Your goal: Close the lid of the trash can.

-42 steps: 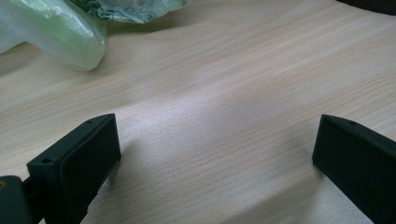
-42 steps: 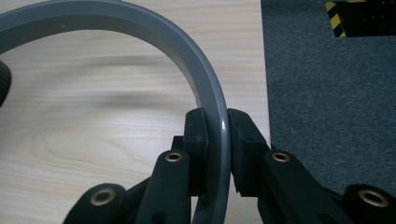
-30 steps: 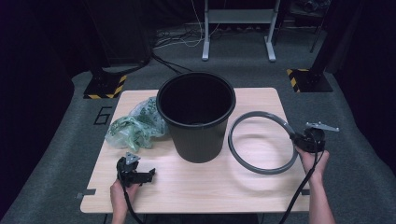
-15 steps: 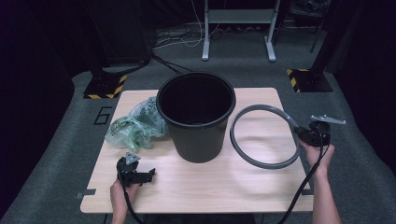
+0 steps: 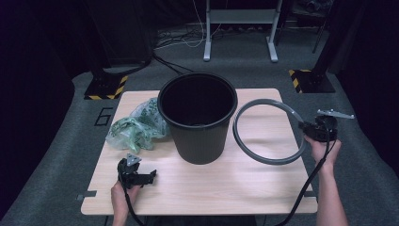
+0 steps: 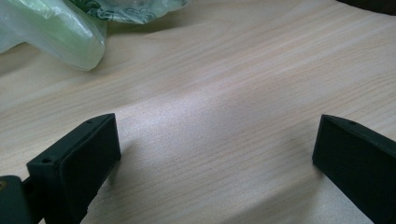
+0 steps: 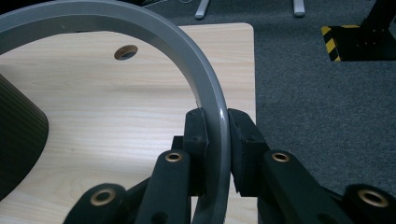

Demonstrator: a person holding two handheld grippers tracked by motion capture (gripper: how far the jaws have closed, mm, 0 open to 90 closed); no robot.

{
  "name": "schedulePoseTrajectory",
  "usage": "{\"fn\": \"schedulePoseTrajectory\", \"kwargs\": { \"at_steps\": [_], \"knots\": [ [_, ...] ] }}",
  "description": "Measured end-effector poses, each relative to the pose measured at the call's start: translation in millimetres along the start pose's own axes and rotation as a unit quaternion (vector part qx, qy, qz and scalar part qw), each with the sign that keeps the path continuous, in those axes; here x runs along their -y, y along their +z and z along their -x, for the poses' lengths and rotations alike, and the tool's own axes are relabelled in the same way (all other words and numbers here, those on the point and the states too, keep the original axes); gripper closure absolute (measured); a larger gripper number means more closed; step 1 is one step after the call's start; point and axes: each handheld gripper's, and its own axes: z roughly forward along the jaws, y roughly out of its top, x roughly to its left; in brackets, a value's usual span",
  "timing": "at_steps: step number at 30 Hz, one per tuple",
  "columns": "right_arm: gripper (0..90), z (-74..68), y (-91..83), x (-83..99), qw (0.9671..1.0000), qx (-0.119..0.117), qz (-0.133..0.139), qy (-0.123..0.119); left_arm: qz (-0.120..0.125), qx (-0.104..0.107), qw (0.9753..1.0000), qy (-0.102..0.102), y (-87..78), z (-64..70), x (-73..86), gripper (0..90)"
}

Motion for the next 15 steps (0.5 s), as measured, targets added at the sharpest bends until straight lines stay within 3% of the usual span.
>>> {"fn": "schedulePoseTrajectory", "kwargs": {
  "at_steps": [15],
  "knots": [
    [78.6, 0.5, -10.4, -19.8, 1.0000, 0.002, 0.007, -0.001, 0.000, 0.000, 1.0000, 0.000, 0.0, -0.1, 0.0, 0.7]
  ]
}}
